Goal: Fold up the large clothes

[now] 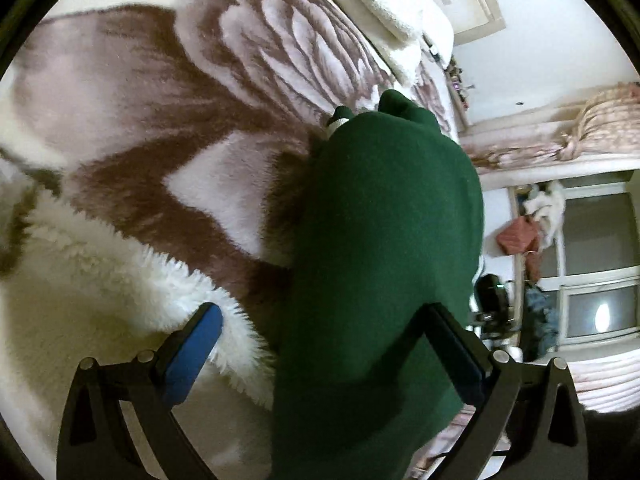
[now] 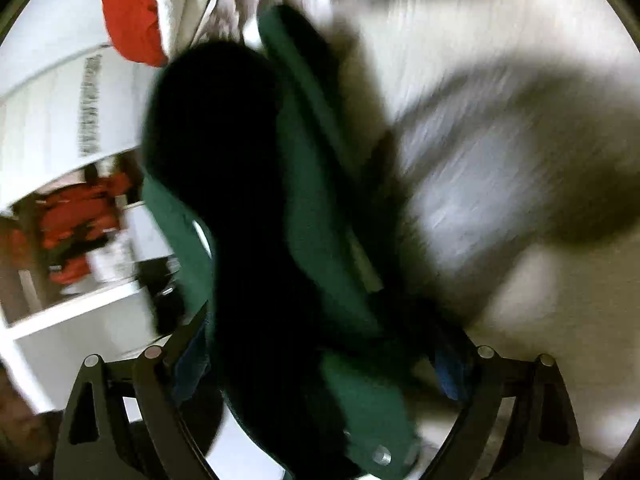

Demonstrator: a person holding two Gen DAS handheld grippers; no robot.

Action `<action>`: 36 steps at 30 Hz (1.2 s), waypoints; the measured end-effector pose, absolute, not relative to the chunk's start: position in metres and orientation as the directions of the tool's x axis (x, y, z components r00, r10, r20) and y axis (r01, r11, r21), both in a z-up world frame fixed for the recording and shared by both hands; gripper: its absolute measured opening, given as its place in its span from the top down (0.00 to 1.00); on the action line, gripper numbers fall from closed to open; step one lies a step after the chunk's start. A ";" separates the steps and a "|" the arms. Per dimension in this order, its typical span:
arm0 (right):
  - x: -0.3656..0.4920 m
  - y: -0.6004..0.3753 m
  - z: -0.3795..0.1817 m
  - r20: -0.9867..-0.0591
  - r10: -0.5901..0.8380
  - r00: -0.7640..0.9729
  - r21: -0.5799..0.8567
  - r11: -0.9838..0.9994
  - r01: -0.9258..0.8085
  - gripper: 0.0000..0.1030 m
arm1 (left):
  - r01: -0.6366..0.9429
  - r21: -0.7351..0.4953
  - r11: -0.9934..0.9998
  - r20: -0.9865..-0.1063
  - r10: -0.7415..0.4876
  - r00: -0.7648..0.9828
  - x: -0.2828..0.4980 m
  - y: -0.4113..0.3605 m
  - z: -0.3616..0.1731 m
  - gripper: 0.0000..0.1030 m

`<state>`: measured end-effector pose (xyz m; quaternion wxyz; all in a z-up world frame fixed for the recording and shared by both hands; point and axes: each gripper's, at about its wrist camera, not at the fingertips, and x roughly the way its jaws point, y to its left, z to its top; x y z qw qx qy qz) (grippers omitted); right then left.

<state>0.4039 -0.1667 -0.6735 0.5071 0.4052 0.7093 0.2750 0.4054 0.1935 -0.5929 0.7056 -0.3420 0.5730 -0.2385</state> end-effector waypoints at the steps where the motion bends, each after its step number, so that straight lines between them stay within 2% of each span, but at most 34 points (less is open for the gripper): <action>1: 0.404 -0.160 -0.677 -0.499 0.849 -0.172 0.800 0.528 0.286 0.03 | -0.052 -0.770 0.636 -0.629 -0.743 0.227 0.407 0.195 -0.594 0.00; 4: 0.403 -0.150 -0.679 -0.516 0.836 -0.187 0.794 0.549 0.261 0.00 | -0.042 -0.805 0.591 -0.587 -0.785 0.198 0.415 0.188 -0.600 0.00; 7: 0.410 -0.143 -0.684 -0.467 0.858 -0.213 0.809 0.512 0.287 0.00 | 0.024 -0.785 0.618 -0.610 -0.780 0.137 0.425 0.162 -0.601 0.00; 11: 0.416 -0.136 -0.688 -0.433 0.872 -0.230 0.814 0.487 0.316 0.00 | 0.070 -0.758 0.649 -0.636 -0.758 0.146 0.429 0.148 -0.594 0.03; 12: 0.417 -0.134 -0.690 -0.438 0.869 -0.228 0.808 0.492 0.323 0.00 | 0.090 -0.756 0.648 -0.631 -0.759 0.162 0.429 0.147 -0.588 0.20; 14: 0.417 -0.131 -0.688 -0.448 0.867 -0.217 0.808 0.497 0.317 0.00 | 0.103 -0.744 0.660 -0.640 -0.749 0.175 0.428 0.148 -0.580 0.29; 16: 0.415 -0.128 -0.682 -0.464 0.866 -0.185 0.811 0.499 0.305 0.00 | 0.114 -0.741 0.662 -0.638 -0.747 0.189 0.429 0.149 -0.576 0.46; 17: 0.413 -0.127 -0.679 -0.469 0.867 -0.171 0.814 0.499 0.298 0.00 | 0.108 -0.749 0.653 -0.628 -0.753 0.197 0.430 0.151 -0.574 0.49; 18: 0.412 -0.124 -0.675 -0.476 0.865 -0.159 0.818 0.502 0.281 0.04 | 0.100 -0.758 0.644 -0.618 -0.759 0.204 0.431 0.155 -0.573 0.54; 19: 0.411 -0.121 -0.671 -0.487 0.860 -0.151 0.817 0.510 0.267 0.14 | 0.096 -0.761 0.642 -0.616 -0.760 0.207 0.431 0.156 -0.575 0.56; 20: 0.409 -0.118 -0.668 -0.487 0.863 -0.133 0.822 0.505 0.264 0.18 | 0.095 -0.763 0.639 -0.613 -0.762 0.208 0.433 0.157 -0.574 0.57; 21: 0.409 -0.116 -0.665 -0.478 0.871 -0.118 0.829 0.491 0.269 0.31 | 0.097 -0.763 0.640 -0.613 -0.762 0.206 0.434 0.157 -0.573 0.58; 22: 0.408 -0.114 -0.662 -0.484 0.869 -0.106 0.828 0.493 0.267 0.38 | 0.100 -0.759 0.643 -0.616 -0.760 0.207 0.436 0.155 -0.573 0.58; 26: 0.403 -0.113 -0.645 -0.526 0.847 -0.073 0.811 0.525 0.259 0.47 | 0.120 -0.746 0.655 -0.627 -0.752 0.202 0.441 0.151 -0.562 0.59; 31: 0.412 -0.115 -0.618 -0.526 0.849 -0.042 0.822 0.521 0.231 0.57 | 0.164 -0.735 0.657 -0.627 -0.752 0.202 0.457 0.145 -0.537 0.60; 36: 0.464 -0.128 -0.559 -0.474 0.880 0.025 0.871 0.465 0.156 0.62 | 0.233 -0.711 0.664 -0.630 -0.748 0.208 0.489 0.132 -0.503 0.63</action>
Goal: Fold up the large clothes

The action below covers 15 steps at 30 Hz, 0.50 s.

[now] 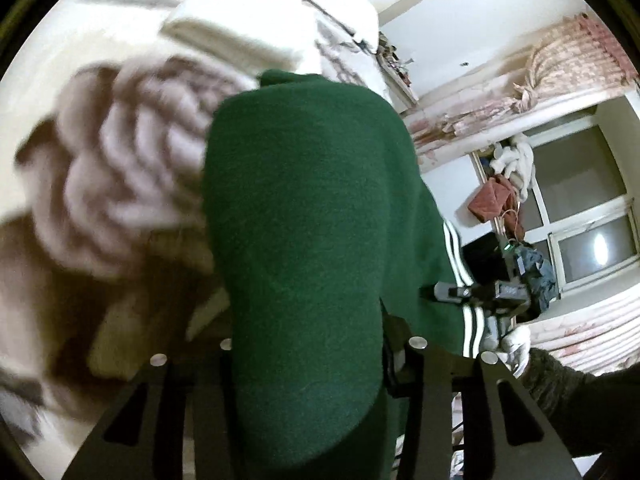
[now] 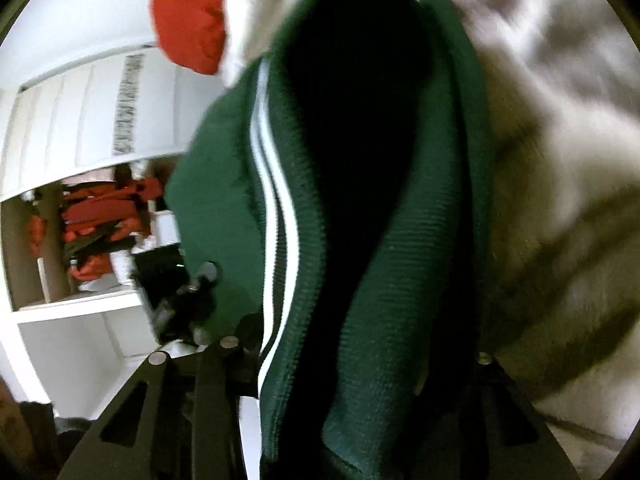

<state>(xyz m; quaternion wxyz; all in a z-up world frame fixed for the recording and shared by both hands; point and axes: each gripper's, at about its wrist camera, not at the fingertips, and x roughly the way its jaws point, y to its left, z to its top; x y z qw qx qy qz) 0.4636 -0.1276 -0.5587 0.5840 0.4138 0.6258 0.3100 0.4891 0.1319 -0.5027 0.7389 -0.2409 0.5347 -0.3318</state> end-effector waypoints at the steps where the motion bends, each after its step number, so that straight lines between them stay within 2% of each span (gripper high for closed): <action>1: 0.476 -0.128 -0.543 -0.490 0.871 0.035 0.867 0.483 0.119 0.62 | 0.249 -0.700 0.669 -0.636 -0.743 0.209 0.495 0.129 -0.498 0.63; 3: 0.499 -0.122 -0.523 -0.523 0.851 0.042 0.852 0.521 0.051 0.62 | 0.260 -0.686 0.680 -0.647 -0.733 0.209 0.516 0.126 -0.494 0.63; 5: 0.525 -0.126 -0.521 -0.541 0.841 0.025 0.840 0.538 0.067 0.63 | 0.266 -0.665 0.697 -0.675 -0.714 0.183 0.535 0.127 -0.506 0.63; 6: 0.539 -0.128 -0.528 -0.609 0.793 -0.003 0.791 0.608 0.068 0.63 | 0.261 -0.647 0.717 -0.704 -0.692 0.157 0.545 0.126 -0.519 0.63; 7: 0.550 -0.132 -0.541 -0.688 0.724 -0.041 0.721 0.689 0.069 0.57 | 0.245 -0.627 0.740 -0.737 -0.665 0.120 0.554 0.124 -0.538 0.63; 8: 0.556 -0.141 -0.557 -0.705 0.705 -0.079 0.699 0.709 0.089 0.51 | 0.244 -0.597 0.765 -0.769 -0.632 0.098 0.557 0.122 -0.554 0.62; 11: 0.563 -0.156 -0.610 -0.756 0.625 -0.194 0.611 0.781 0.134 0.30 | 0.218 -0.604 0.766 -0.777 -0.628 0.054 0.559 0.131 -0.588 0.48; 12: 0.563 -0.161 -0.624 -0.759 0.615 -0.214 0.601 0.788 0.135 0.14 | 0.194 -0.635 0.748 -0.754 -0.654 0.052 0.558 0.139 -0.598 0.44; 13: 0.562 -0.167 -0.637 -0.699 0.682 -0.213 0.660 0.731 0.175 0.09 | 0.179 -0.664 0.726 -0.730 -0.681 0.051 0.556 0.145 -0.606 0.38; 15: 0.562 -0.178 -0.650 -0.625 0.754 -0.202 0.725 0.656 0.209 0.04 | 0.154 -0.710 0.687 -0.688 -0.724 0.053 0.554 0.150 -0.617 0.34</action>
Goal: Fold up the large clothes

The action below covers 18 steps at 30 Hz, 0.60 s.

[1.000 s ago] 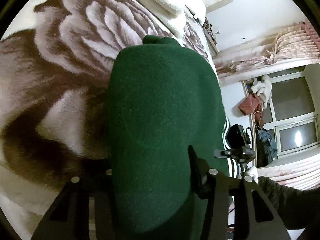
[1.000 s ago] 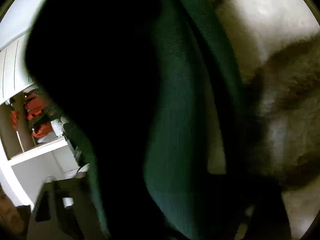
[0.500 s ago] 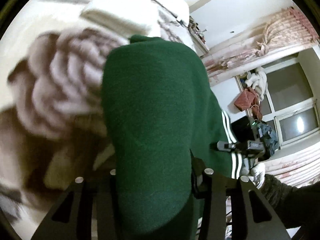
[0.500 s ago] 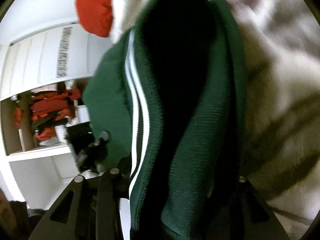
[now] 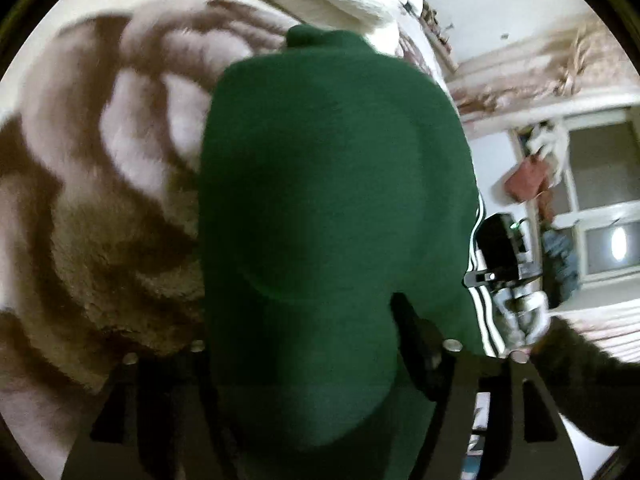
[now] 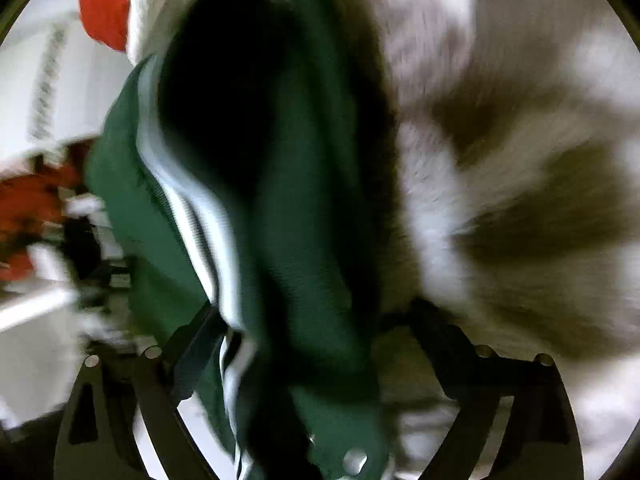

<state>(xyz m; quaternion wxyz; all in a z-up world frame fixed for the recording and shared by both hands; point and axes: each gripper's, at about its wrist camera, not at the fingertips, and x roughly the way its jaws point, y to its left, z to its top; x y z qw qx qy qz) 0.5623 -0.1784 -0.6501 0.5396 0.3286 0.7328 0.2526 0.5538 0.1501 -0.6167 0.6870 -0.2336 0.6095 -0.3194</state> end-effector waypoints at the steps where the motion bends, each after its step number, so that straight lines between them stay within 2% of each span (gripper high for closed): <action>1: 0.562 -0.180 -0.651 -0.605 0.773 -0.191 0.746 0.634 0.204 0.01 | 0.141 -0.736 0.662 -0.662 -0.748 0.057 0.552 0.151 -0.624 0.33; 3: 0.561 -0.179 -0.644 -0.567 0.808 -0.159 0.778 0.589 0.219 0.00 | 0.122 -0.773 0.622 -0.620 -0.782 0.062 0.553 0.149 -0.631 0.32; 6: 0.567 -0.163 -0.646 -0.398 0.907 -0.133 0.871 0.420 0.256 0.00 | 0.120 -0.794 0.596 -0.593 -0.802 0.063 0.553 0.149 -0.636 0.32; 8: 0.573 -0.143 -0.647 -0.419 0.896 -0.145 0.863 0.443 0.242 0.00 | 0.108 -0.805 0.584 -0.580 -0.812 0.064 0.554 0.153 -0.637 0.32; 10: 0.580 -0.135 -0.646 -0.442 0.886 -0.139 0.848 0.464 0.257 0.02 | 0.106 -0.808 0.579 -0.575 -0.815 0.073 0.554 0.155 -0.634 0.37; 11: 0.582 -0.137 -0.644 -0.449 0.884 -0.131 0.844 0.467 0.265 0.07 | 0.128 -0.801 0.585 -0.580 -0.811 0.078 0.553 0.154 -0.629 0.41; 12: 0.584 -0.142 -0.639 -0.459 0.881 -0.117 0.838 0.473 0.271 0.30 | 0.157 -0.791 0.591 -0.587 -0.806 0.081 0.551 0.150 -0.621 0.47; 13: 0.583 -0.147 -0.634 -0.466 0.880 -0.096 0.835 0.473 0.281 0.37 | 0.177 -0.782 0.597 -0.592 -0.801 0.085 0.550 0.147 -0.613 0.52; 16: 0.581 -0.154 -0.612 -0.498 0.865 -0.064 0.825 0.495 0.273 0.48 | 0.196 -0.780 0.594 -0.587 -0.804 0.098 0.556 0.145 -0.592 0.57; 18: 0.583 -0.159 -0.593 -0.487 0.873 -0.038 0.838 0.479 0.262 0.50 | 0.208 -0.782 0.587 -0.577 -0.809 0.114 0.560 0.145 -0.576 0.58</action>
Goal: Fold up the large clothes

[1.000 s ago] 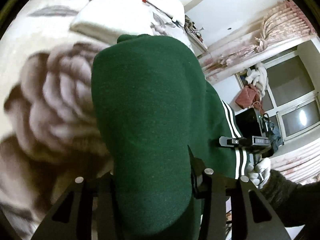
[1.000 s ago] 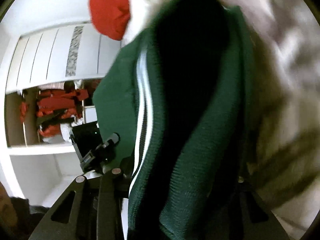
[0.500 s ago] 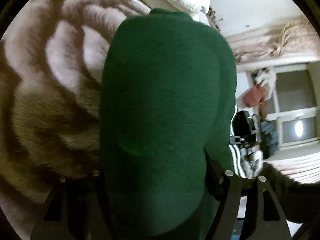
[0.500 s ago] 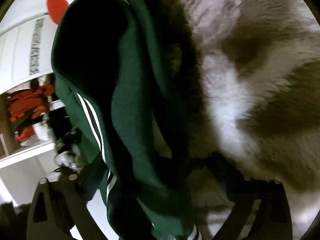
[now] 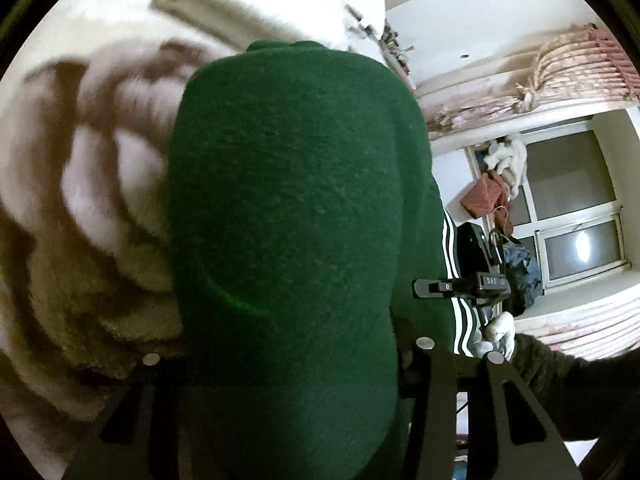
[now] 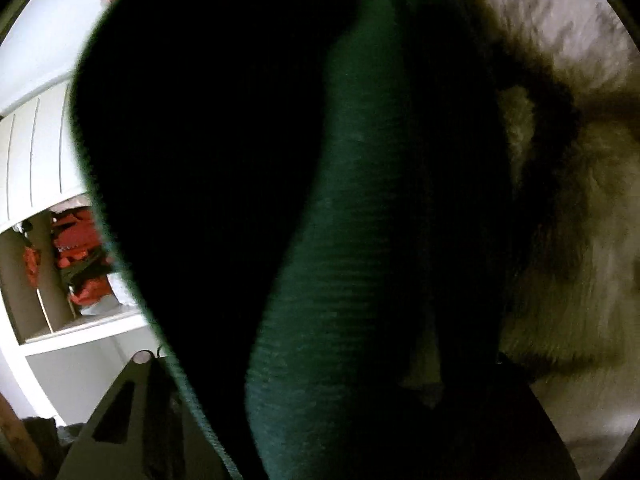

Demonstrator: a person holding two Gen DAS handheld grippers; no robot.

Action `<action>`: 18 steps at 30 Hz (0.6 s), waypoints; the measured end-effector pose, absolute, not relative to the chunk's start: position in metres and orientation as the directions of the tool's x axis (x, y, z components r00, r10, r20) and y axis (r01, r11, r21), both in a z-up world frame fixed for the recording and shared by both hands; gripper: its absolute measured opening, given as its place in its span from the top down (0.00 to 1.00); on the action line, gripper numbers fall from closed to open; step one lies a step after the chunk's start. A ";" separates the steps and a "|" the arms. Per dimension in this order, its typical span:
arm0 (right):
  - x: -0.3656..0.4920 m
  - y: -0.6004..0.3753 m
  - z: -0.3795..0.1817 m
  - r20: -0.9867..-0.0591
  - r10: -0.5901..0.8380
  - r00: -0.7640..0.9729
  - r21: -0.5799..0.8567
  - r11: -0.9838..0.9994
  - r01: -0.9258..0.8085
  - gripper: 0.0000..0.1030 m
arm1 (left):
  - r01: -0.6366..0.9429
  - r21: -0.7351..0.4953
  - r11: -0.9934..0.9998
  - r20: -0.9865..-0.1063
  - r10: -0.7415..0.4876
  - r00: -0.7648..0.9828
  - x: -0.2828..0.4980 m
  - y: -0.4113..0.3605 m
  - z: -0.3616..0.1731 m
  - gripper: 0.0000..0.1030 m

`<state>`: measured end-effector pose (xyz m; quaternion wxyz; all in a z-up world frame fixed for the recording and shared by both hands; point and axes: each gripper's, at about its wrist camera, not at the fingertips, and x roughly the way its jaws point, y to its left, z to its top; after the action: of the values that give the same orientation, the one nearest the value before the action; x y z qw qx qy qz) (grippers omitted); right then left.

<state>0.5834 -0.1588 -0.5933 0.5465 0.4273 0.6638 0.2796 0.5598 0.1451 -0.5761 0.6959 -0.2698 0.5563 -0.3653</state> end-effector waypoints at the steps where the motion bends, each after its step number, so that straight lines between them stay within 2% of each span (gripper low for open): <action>1: 0.586 -0.161 -0.582 -0.484 0.875 -0.022 0.846 0.474 0.244 0.51 | 0.211 -0.785 0.583 -0.570 -0.812 0.125 0.564 0.145 -0.569 0.58; 6: 0.618 -0.170 -0.524 -0.456 0.888 0.062 0.881 0.442 0.168 0.51 | 0.289 -0.756 0.587 -0.557 -0.809 0.188 0.598 0.140 -0.516 0.58; 10: 0.668 -0.177 -0.478 -0.460 0.882 0.099 0.887 0.451 0.105 0.51 | 0.327 -0.735 0.595 -0.545 -0.804 0.238 0.654 0.141 -0.481 0.58; 13: 0.732 -0.179 -0.444 -0.477 0.871 0.120 0.879 0.473 0.062 0.52 | 0.344 -0.726 0.595 -0.533 -0.804 0.265 0.702 0.140 -0.470 0.58; 18: 0.851 -0.176 -0.418 -0.501 0.854 0.141 0.864 0.503 0.026 0.51 | 0.351 -0.723 0.595 -0.522 -0.803 0.287 0.808 0.148 -0.472 0.57</action>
<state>0.8514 -0.1759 -0.4178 0.6503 0.3839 0.5731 0.3183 0.8075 0.1481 -0.4725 0.7640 -0.2446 0.4624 -0.3778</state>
